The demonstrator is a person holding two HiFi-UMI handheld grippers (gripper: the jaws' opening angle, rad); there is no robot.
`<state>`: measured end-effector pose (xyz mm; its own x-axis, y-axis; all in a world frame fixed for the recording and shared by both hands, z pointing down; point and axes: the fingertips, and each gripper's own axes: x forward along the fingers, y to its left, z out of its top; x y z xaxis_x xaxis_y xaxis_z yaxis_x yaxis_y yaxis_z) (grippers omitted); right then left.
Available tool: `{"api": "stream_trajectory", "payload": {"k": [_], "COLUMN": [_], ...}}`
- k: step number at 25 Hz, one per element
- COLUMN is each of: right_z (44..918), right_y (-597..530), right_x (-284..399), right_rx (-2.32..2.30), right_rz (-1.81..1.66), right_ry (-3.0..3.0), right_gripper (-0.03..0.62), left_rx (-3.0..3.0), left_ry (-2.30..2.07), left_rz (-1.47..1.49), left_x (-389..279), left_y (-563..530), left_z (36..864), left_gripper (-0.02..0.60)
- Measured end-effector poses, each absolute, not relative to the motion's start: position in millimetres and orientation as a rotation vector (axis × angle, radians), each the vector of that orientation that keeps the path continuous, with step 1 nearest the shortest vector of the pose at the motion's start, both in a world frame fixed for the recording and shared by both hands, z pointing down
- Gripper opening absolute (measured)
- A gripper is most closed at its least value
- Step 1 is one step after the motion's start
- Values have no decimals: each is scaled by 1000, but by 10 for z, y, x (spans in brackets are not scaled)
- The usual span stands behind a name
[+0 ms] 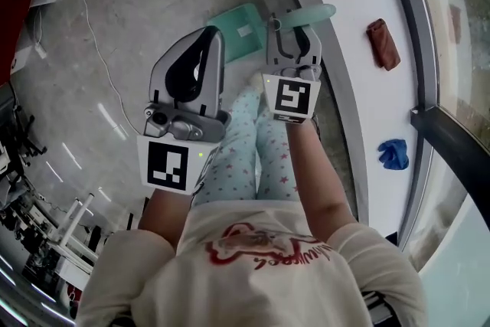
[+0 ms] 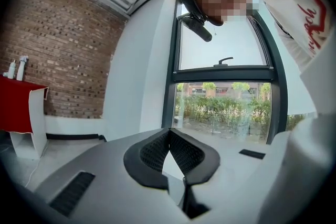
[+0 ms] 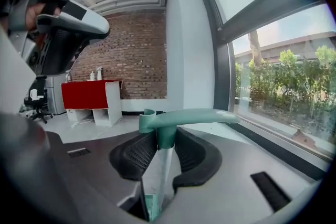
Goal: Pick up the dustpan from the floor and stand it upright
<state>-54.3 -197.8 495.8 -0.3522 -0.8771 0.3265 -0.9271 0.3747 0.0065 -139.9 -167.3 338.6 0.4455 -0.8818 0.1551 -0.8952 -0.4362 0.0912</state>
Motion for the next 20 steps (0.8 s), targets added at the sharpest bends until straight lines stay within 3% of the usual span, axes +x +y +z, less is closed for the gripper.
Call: {"api": "stream_trajectory", "payload": {"k": [15, 20], "right_z": [4965, 4957], "right_y": [-1883, -1853], "right_x": [-777, -755], "right_rx": [1540, 1537], "right_rz": [382, 425], "right_ry": [-2488, -2490], "right_gripper": [112, 138], "left_rx": [2477, 2486], "left_ry": [-1580, -1558], "left_rz": [128, 137], "left_x": [-1505, -1477], "left_y": [-1583, -1634], "left_z": [3547, 3526], "left_gripper": [20, 20]}}
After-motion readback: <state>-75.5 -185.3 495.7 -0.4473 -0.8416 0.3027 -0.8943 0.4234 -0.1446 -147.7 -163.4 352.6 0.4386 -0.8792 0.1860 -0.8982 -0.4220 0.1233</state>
